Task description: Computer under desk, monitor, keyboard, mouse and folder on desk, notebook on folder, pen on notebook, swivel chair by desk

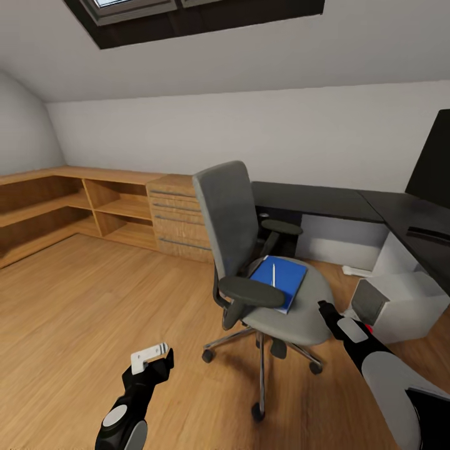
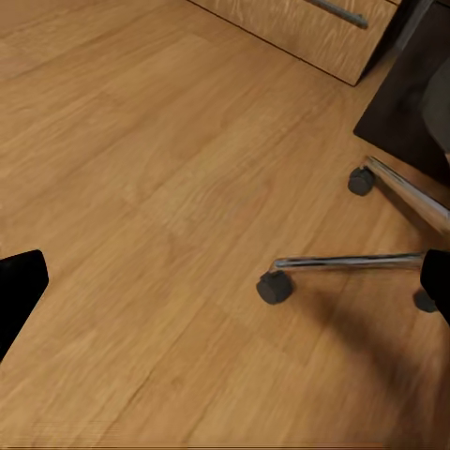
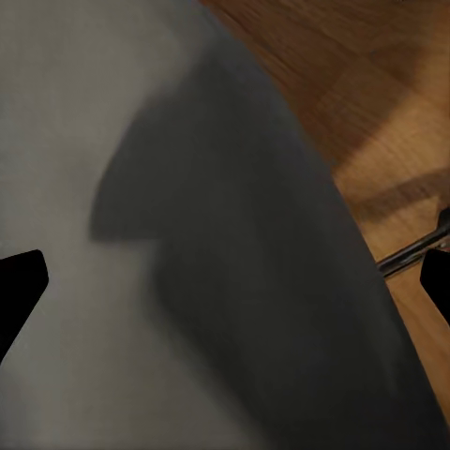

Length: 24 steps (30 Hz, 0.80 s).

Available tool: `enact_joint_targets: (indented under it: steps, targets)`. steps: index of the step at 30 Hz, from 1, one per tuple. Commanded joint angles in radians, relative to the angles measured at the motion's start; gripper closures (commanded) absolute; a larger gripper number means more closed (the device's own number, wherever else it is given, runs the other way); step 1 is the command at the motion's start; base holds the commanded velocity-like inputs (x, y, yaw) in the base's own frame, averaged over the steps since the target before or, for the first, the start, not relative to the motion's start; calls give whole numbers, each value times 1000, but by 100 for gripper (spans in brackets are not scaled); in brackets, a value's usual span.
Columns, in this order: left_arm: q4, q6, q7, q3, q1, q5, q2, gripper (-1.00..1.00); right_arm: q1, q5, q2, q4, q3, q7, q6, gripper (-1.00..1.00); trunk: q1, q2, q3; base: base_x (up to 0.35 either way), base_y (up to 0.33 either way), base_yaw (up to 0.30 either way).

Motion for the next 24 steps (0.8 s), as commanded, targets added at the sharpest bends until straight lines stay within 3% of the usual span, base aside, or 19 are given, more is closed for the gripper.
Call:
enact_joint_targets:
  steps: [1, 9, 24]
  targets:
    - [2, 3, 7, -2, -1, 8, 0, -100, 1, -7, 0, 3, 0, -8, 4, -100, 0, 0, -2, 0, 0, 1]
    - [6, 2, 7, -3, -1, 7, -1, -100, 1, -6, 0, 1, 0, -8, 2, -100, 0, 0, -3, 70, 0, 31]
    - [8, 3, 7, -5, -1, 7, -1, -100, 1, -6, 6, -29, 0, -9, 0, -100, 0, 0, -3, 23, 0, 264]
